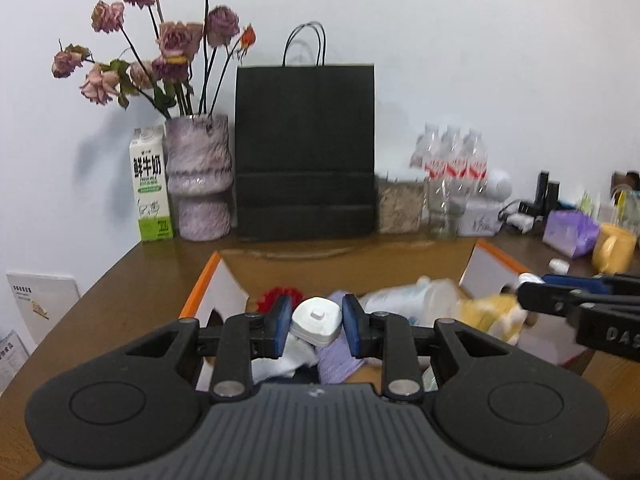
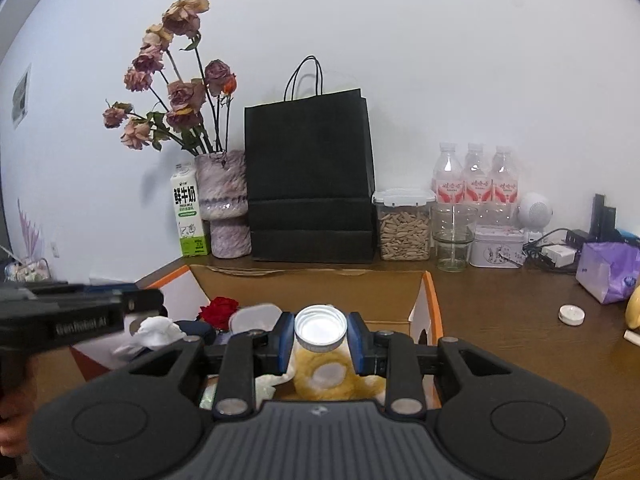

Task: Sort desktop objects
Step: 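Carry the plug and cap over the box with both grippers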

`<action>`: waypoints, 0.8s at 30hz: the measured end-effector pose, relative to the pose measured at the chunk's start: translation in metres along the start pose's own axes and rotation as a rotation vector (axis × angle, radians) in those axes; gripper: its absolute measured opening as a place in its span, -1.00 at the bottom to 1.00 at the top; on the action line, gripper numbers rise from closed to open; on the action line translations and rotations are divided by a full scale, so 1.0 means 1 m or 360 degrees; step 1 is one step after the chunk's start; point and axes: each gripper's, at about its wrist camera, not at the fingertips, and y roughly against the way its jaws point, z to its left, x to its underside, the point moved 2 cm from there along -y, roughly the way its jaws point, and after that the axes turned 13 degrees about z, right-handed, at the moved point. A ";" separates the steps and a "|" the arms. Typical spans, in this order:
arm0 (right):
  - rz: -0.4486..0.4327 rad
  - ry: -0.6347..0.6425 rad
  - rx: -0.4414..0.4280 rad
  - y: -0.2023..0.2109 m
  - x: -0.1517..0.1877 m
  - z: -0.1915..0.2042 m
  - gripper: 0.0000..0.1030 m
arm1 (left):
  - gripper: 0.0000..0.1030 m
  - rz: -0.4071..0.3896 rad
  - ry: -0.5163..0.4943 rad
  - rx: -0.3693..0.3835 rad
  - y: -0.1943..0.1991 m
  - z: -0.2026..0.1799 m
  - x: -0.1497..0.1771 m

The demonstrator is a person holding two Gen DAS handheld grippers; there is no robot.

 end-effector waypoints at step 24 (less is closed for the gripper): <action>0.0046 0.0037 0.0076 -0.006 0.014 0.004 -0.47 | -0.44 0.0025 -0.0023 -0.0098 -0.008 -0.002 0.014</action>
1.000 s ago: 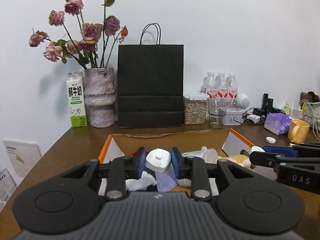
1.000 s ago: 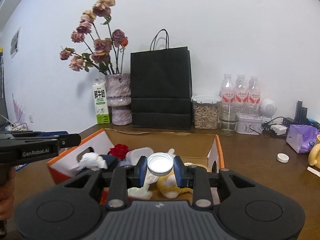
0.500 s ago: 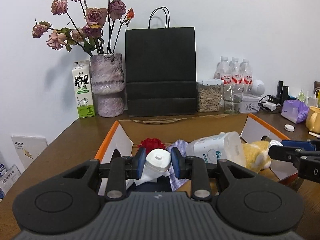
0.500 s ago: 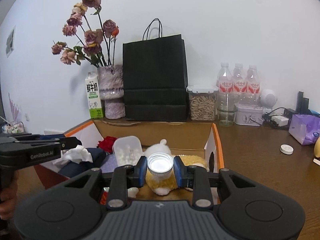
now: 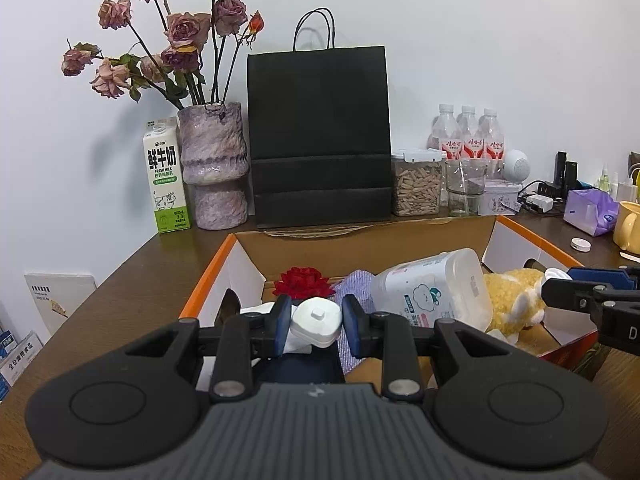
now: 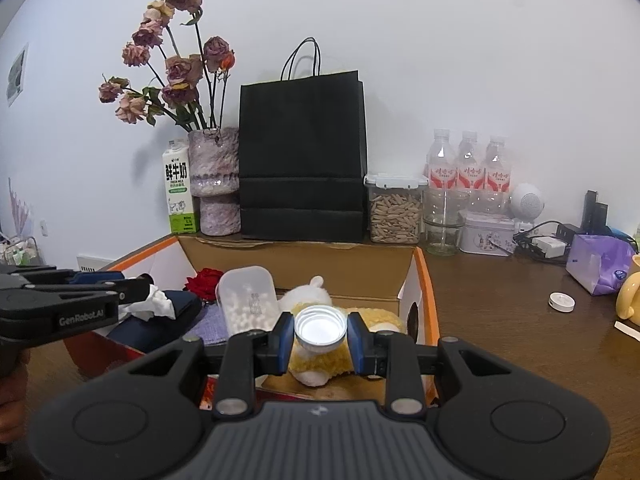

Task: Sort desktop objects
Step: 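Carry the plug and cap over the box with both grippers, then open the left gripper to drop the plug while right drops the cap into the box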

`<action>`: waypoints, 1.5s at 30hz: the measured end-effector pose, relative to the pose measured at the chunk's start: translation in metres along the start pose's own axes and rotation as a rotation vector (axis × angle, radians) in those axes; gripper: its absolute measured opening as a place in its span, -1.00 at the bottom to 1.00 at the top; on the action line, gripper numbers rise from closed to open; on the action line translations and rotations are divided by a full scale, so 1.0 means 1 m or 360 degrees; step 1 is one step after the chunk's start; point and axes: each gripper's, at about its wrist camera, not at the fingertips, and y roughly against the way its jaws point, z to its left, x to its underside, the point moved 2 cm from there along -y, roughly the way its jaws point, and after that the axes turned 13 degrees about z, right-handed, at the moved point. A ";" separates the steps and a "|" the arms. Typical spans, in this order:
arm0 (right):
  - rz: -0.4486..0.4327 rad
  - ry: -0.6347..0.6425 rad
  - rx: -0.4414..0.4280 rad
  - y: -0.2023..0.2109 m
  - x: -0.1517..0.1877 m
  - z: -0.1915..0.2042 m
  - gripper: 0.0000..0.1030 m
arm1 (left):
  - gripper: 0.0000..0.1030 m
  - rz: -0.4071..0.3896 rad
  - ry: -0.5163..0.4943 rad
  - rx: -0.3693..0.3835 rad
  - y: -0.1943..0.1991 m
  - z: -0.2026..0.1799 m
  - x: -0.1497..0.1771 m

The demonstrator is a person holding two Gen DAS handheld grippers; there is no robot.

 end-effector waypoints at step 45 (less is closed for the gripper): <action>-0.0083 -0.0002 0.0053 0.007 0.002 0.004 1.00 | 1.00 -0.0164 0.0017 -0.0116 0.014 0.000 0.002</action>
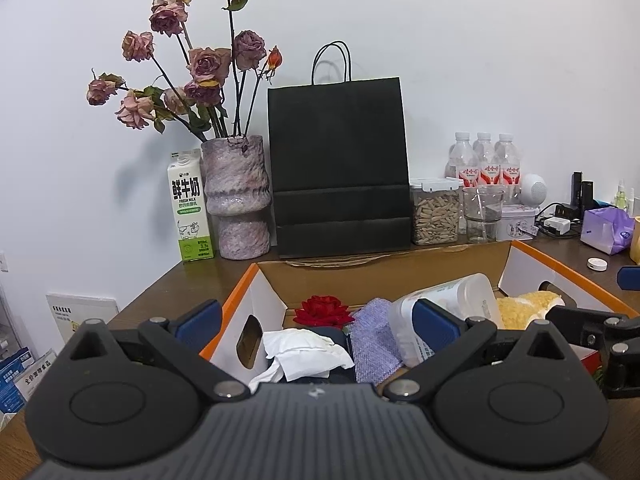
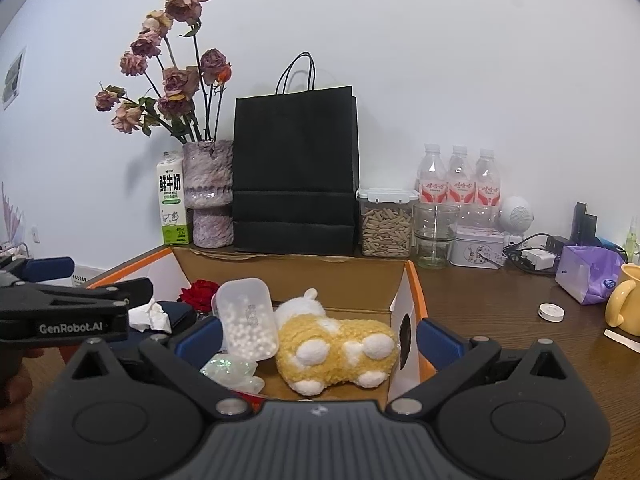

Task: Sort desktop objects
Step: 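Open the left gripper to drop the plug while right drops the cap into the box, then withdraw both tools from the box toward the tissue and braided cable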

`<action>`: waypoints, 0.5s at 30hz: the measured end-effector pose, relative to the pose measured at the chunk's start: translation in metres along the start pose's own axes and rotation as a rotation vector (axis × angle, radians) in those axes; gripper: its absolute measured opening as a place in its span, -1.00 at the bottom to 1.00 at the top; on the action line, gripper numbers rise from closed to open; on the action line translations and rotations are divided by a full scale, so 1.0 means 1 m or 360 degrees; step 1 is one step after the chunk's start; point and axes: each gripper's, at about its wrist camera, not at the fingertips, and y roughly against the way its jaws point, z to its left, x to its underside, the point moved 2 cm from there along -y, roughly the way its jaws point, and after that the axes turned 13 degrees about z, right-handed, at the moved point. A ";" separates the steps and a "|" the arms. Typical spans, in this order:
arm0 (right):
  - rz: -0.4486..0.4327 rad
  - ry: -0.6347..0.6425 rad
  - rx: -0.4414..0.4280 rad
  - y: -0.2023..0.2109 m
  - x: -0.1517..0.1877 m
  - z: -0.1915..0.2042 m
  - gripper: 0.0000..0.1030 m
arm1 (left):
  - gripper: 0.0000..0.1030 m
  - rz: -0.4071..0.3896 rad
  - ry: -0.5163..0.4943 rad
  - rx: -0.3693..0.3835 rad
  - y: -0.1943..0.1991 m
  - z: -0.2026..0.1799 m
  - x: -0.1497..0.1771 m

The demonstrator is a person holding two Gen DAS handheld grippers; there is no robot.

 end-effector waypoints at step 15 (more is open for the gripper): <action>-0.0037 0.0026 -0.0001 0.002 0.003 0.001 1.00 | 1.00 -0.0006 0.0005 0.0022 0.003 0.001 0.001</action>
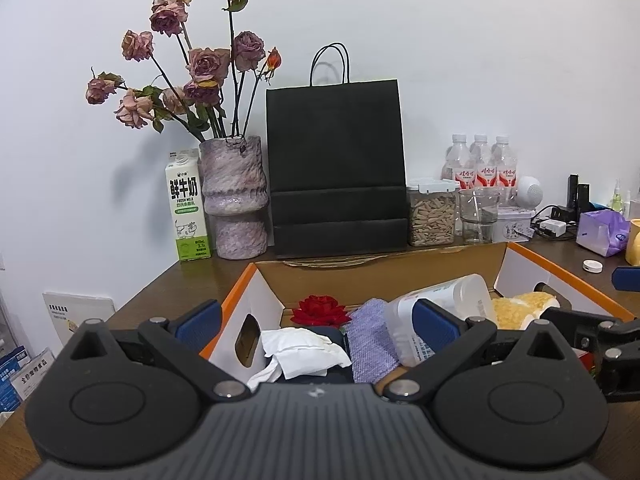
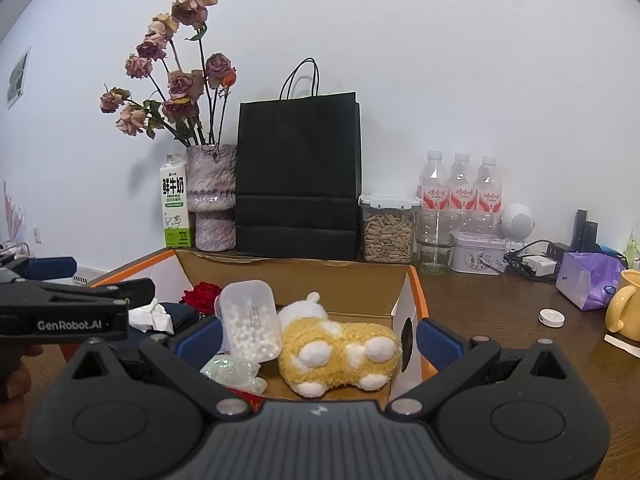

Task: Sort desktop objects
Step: 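Withdraw both tools from the box toward the tissue and braided cable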

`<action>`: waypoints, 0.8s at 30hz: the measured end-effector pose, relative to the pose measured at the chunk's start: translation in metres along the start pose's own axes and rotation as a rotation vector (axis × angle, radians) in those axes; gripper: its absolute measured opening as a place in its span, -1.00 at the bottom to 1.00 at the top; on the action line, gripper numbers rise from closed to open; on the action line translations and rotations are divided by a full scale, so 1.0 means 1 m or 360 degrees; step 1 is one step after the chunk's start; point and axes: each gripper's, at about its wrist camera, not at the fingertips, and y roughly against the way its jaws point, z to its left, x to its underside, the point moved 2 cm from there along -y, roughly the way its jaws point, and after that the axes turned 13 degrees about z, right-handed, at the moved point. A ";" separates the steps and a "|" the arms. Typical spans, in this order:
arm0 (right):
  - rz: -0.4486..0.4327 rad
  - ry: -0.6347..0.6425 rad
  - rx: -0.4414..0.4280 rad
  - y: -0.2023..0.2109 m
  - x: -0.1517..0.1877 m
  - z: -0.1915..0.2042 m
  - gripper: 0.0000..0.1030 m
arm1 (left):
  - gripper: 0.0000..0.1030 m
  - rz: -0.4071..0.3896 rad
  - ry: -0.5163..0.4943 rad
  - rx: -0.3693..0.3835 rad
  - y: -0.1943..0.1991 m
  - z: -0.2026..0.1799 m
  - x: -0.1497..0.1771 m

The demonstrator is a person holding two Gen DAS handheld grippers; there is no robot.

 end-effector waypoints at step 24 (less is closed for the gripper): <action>0.0091 -0.0017 -0.0016 0.041 0.018 0.007 1.00 | 1.00 -0.0032 0.0038 0.0005 0.038 0.029 0.009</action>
